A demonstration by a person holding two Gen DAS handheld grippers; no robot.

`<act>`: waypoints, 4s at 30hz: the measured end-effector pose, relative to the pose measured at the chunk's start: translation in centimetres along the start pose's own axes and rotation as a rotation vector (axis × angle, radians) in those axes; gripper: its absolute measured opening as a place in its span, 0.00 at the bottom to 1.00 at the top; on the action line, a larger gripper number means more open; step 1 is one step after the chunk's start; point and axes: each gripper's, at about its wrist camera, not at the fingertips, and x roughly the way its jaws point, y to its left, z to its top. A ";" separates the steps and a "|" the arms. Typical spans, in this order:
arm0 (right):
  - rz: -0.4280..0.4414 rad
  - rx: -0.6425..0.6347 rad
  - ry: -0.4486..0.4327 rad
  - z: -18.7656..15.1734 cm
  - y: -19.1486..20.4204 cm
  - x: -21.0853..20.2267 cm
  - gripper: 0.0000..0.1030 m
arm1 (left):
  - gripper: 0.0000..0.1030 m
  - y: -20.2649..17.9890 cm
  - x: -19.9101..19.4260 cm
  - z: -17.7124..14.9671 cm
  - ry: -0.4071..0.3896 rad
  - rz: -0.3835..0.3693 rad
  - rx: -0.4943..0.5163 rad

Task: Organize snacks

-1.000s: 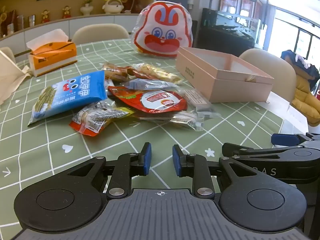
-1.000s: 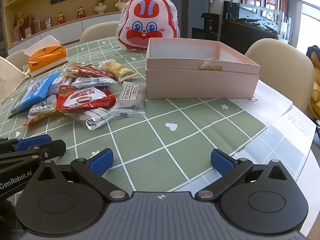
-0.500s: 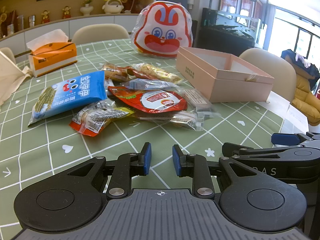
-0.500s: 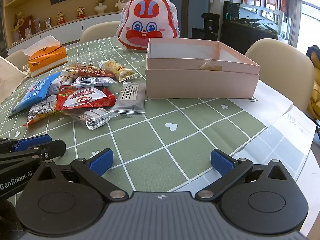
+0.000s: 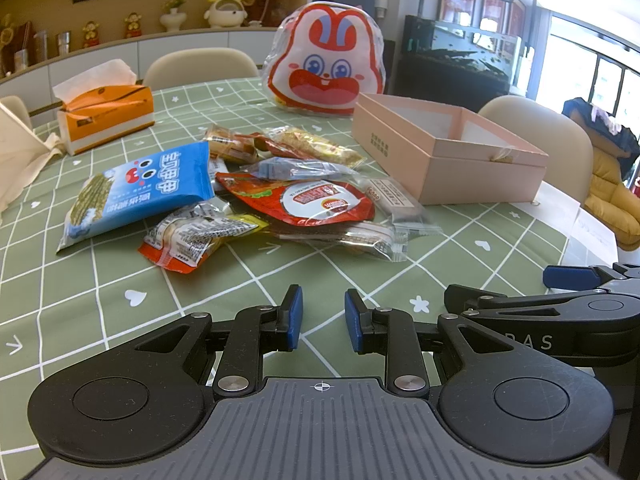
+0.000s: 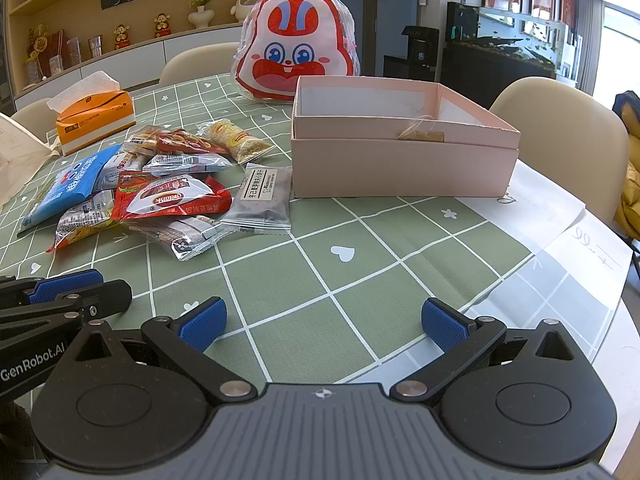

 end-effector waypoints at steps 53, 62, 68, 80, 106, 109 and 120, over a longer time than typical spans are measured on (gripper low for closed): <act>0.000 0.002 0.001 0.1 0.1 0.0 1.00 | 0.27 0.0 0.0 0.0 0.000 0.002 0.001; 0.075 -0.066 0.083 1.5 -0.1 0.4 1.00 | 0.24 -1.8 0.4 -0.2 0.001 0.075 0.099; 0.138 -0.127 0.132 2.5 -0.5 1.1 1.00 | 0.25 0.3 0.3 0.6 0.032 -0.025 -0.011; 0.303 -0.104 0.030 5.1 3.2 1.7 0.93 | 0.24 10.7 -0.1 5.1 -0.030 0.020 -0.287; 0.270 -0.019 -0.100 3.2 -0.9 0.4 0.92 | 0.26 7.5 -1.8 2.1 0.078 -0.260 -0.029; 0.291 -0.002 -0.090 3.0 -1.5 0.4 0.92 | 0.26 7.0 -3.3 2.0 0.061 -0.289 0.047; 0.310 0.016 -0.038 2.5 -2.1 0.5 0.92 | 0.29 3.8 -4.3 -0.1 0.056 -0.209 0.305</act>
